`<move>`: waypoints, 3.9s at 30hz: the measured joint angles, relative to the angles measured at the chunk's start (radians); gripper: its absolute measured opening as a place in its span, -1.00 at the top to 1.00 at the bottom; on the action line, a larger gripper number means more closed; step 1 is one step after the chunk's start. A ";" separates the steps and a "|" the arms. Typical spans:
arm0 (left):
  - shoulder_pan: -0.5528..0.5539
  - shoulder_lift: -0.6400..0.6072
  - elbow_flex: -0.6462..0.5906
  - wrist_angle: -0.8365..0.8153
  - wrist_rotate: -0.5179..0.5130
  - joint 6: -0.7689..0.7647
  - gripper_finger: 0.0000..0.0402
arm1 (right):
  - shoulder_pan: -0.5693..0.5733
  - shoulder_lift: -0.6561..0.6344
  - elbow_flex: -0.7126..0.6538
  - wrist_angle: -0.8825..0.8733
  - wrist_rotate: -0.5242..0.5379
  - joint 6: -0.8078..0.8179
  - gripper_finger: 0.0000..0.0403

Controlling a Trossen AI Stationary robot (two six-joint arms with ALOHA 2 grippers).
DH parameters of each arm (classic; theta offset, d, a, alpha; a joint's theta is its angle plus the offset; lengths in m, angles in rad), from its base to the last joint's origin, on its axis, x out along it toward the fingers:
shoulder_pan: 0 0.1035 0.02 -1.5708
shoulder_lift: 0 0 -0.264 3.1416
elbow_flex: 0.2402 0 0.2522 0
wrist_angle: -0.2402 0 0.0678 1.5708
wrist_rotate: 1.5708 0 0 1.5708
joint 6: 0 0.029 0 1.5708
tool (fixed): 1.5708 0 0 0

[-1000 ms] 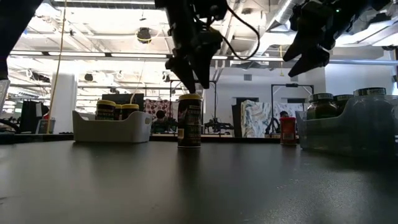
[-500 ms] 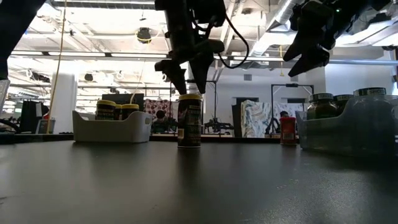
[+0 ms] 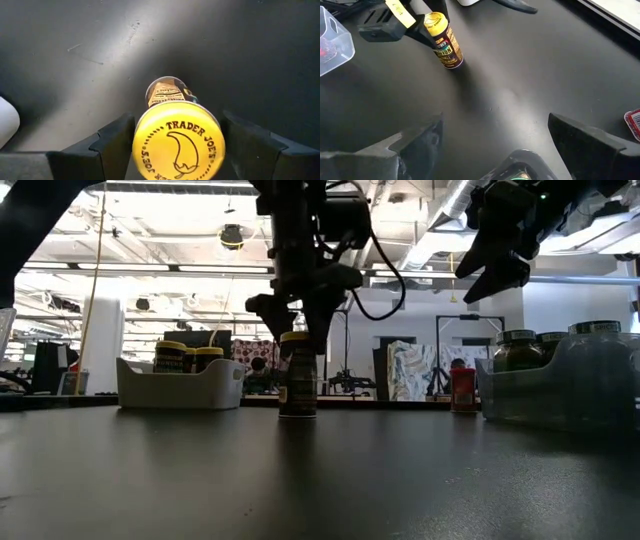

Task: Sort spices by type
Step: Put the yellow seasoning bottle into the gray bin

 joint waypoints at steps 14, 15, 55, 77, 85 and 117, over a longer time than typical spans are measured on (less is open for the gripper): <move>0.004 -0.009 0.000 -0.052 0.048 0.056 -0.38 | 0.000 0.000 0.000 0.000 0.000 0.003 -0.91; 0.006 -0.009 0.000 -0.052 0.048 0.062 -0.38 | 0.000 0.000 0.000 0.000 0.000 0.003 -0.91; 0.181 -0.361 0.000 -0.236 0.030 0.585 -0.11 | -0.001 0.002 0.000 0.007 -0.001 -0.008 -0.91; 0.451 -0.468 -0.231 -0.233 0.089 0.972 -0.13 | -0.008 0.002 0.000 0.042 0.000 0.019 -0.91; 0.515 -0.468 -0.368 -0.148 0.091 1.008 -0.12 | -0.008 0.002 0.000 0.043 0.000 0.019 -0.91; 0.579 -0.458 -0.513 0.065 0.099 1.061 -0.20 | -0.087 0.002 0.000 0.060 0.000 0.019 -0.91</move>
